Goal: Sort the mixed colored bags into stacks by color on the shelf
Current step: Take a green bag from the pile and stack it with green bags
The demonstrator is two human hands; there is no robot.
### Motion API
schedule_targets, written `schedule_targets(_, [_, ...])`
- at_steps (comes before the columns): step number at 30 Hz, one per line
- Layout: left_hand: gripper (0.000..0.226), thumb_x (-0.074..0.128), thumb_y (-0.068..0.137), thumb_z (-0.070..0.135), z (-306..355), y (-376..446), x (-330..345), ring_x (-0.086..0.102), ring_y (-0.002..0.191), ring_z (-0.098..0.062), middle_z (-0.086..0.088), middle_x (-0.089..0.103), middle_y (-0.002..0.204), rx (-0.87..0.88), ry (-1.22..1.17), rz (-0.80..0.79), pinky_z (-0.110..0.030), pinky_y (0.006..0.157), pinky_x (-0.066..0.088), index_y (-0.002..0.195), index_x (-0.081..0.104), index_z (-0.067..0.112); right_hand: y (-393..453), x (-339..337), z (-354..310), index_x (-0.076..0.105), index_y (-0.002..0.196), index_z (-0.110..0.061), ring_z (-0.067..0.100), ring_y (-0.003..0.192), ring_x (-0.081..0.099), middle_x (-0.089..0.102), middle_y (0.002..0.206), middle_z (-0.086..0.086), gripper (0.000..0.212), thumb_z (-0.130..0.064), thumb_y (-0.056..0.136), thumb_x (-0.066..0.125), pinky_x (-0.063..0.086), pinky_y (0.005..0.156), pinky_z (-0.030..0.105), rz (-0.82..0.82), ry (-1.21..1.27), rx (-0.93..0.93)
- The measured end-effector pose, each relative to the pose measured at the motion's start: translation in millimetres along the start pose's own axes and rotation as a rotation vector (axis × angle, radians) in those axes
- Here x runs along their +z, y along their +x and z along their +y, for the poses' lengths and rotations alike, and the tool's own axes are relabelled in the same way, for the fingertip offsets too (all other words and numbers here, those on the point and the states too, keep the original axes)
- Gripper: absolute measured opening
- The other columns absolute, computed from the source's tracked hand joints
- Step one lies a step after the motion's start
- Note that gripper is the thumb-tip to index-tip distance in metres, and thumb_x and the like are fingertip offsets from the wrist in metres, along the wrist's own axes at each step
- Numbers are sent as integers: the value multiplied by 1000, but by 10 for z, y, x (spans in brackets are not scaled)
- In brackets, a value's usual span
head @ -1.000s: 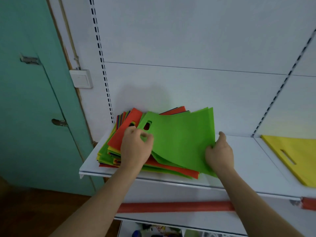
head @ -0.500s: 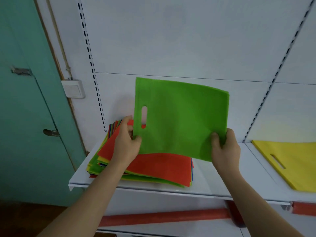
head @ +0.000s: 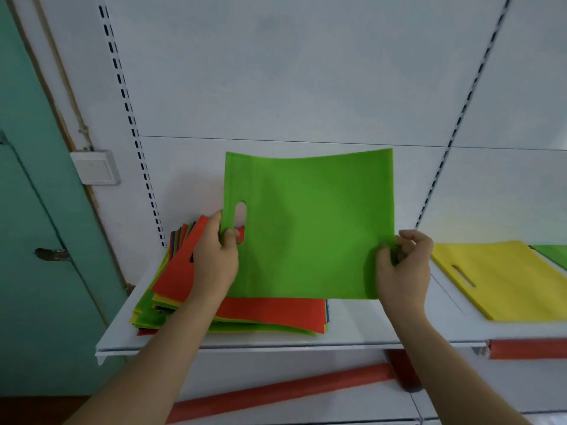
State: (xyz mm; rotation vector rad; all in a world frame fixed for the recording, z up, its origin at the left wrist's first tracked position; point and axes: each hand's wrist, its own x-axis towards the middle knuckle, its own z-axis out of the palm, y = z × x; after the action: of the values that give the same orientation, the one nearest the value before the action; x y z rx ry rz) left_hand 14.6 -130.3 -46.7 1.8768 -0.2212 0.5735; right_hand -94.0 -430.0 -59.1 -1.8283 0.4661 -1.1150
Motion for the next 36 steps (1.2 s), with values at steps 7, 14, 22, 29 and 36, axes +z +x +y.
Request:
schedule_targets(7, [23, 66, 99, 7, 170, -303, 522, 60, 85, 0, 8, 68, 99, 66, -52, 10, -11, 72, 40, 119, 57, 17, -138, -666, 236, 69, 112, -17, 3, 92, 52, 64, 105, -5, 28, -8, 93, 51, 36, 83, 7, 30, -300, -252])
schedule_targets(14, [26, 54, 99, -3, 670, -830, 1311, 65, 98, -21, -5, 73, 110, 143, -28, -189, -25, 82, 42, 117, 67, 12, -150, -1805, 600, 63, 138, -15, 7, 95, 51, 56, 121, -7, 45, -1, 96, 55, 39, 83, 22, 62, -488, -181])
schedule_targets(22, [39, 54, 98, -2, 1678, -1630, 2397, 61, 117, -28, -10, 63, 130, 268, -26, -290, -36, 101, 46, 134, 63, 10, 97, -3316, 994, 54, 148, -15, 2, 95, 44, 51, 129, -5, 59, -1, 91, 58, 44, 86, 31, 111, -568, -89])
schedule_targets(29, [42, 52, 100, 2, 2438, -2528, 3504, 57, 122, -24, -8, 58, 137, 263, -26, -390, -26, 98, 38, 140, 60, 12, 426, -4719, 1411, 54, 148, -10, 10, 95, 46, 52, 134, 5, 64, 4, 85, 61, 40, 82, 29, 164, -664, -40])
schedule_targets(36, [44, 52, 99, 0, 2820, -3001, 4430, 58, 121, -25, -9, 57, 138, 308, 11, -491, -28, 95, 41, 142, 59, 10, 681, -5445, 1971, 47, 153, -6, 34, 105, 57, 47, 139, 11, 73, 5, 82, 60, 41, 81, 32, 107, -748, 49])
